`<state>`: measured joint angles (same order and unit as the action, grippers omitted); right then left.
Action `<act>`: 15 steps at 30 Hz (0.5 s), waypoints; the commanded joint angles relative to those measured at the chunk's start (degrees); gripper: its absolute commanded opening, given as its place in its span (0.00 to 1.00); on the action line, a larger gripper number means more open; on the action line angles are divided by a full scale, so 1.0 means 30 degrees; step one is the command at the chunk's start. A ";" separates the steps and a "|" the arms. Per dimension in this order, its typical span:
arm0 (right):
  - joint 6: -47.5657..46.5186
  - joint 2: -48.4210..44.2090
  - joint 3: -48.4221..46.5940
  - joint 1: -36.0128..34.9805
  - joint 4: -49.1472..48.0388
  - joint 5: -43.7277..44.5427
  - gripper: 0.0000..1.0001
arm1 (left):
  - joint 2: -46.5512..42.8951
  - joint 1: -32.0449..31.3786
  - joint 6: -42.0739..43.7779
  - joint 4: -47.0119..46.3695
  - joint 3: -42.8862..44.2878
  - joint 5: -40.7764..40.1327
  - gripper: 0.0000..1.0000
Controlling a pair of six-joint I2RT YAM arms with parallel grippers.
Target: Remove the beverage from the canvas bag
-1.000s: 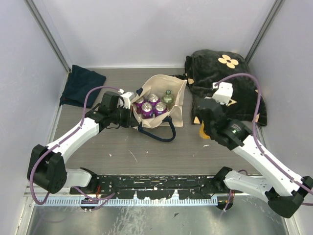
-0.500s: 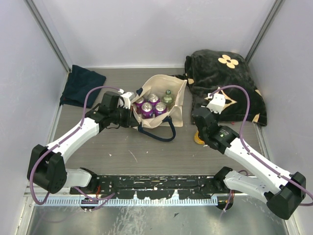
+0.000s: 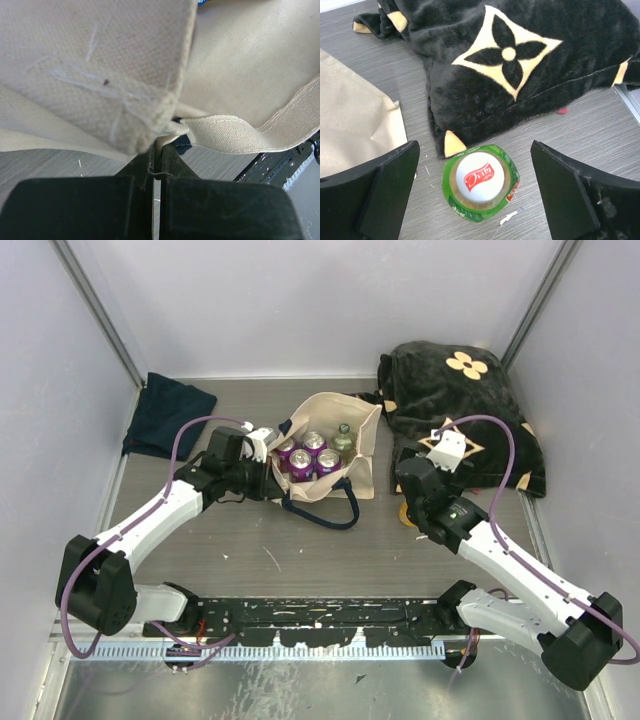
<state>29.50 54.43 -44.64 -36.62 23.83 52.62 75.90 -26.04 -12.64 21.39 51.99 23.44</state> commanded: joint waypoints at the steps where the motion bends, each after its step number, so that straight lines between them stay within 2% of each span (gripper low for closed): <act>1: 0.0370 0.0120 -0.1060 0.0021 0.0319 0.0674 1.00 | -0.0049 0.0005 0.0014 0.2303 -0.0184 -0.0720 0.02; 5: -0.0234 -0.0059 -0.2134 0.0022 0.0363 0.0869 1.00 | -0.0211 0.0009 0.0003 0.2264 -0.0267 -0.0730 0.02; 8: -0.2465 -0.0107 -0.3441 -0.0009 -0.0732 0.0430 1.00 | -0.0320 0.0009 -0.0021 0.2174 -0.0341 -0.0753 0.02; 13: -0.5445 0.1582 -0.7784 -0.0197 -0.1026 -0.0147 1.00 | -0.0265 -0.0010 -0.0037 0.1905 -0.0535 -0.0652 0.01; 15: -0.6226 0.2427 -0.9278 -0.0624 -0.1292 -0.0893 0.97 | -0.0223 0.0009 -0.0048 0.1844 -0.0542 -0.0601 0.01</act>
<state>18.98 58.26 -62.70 -36.82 24.67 52.40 75.02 -26.04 -12.64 21.78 51.96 23.03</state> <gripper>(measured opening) 0.994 0.030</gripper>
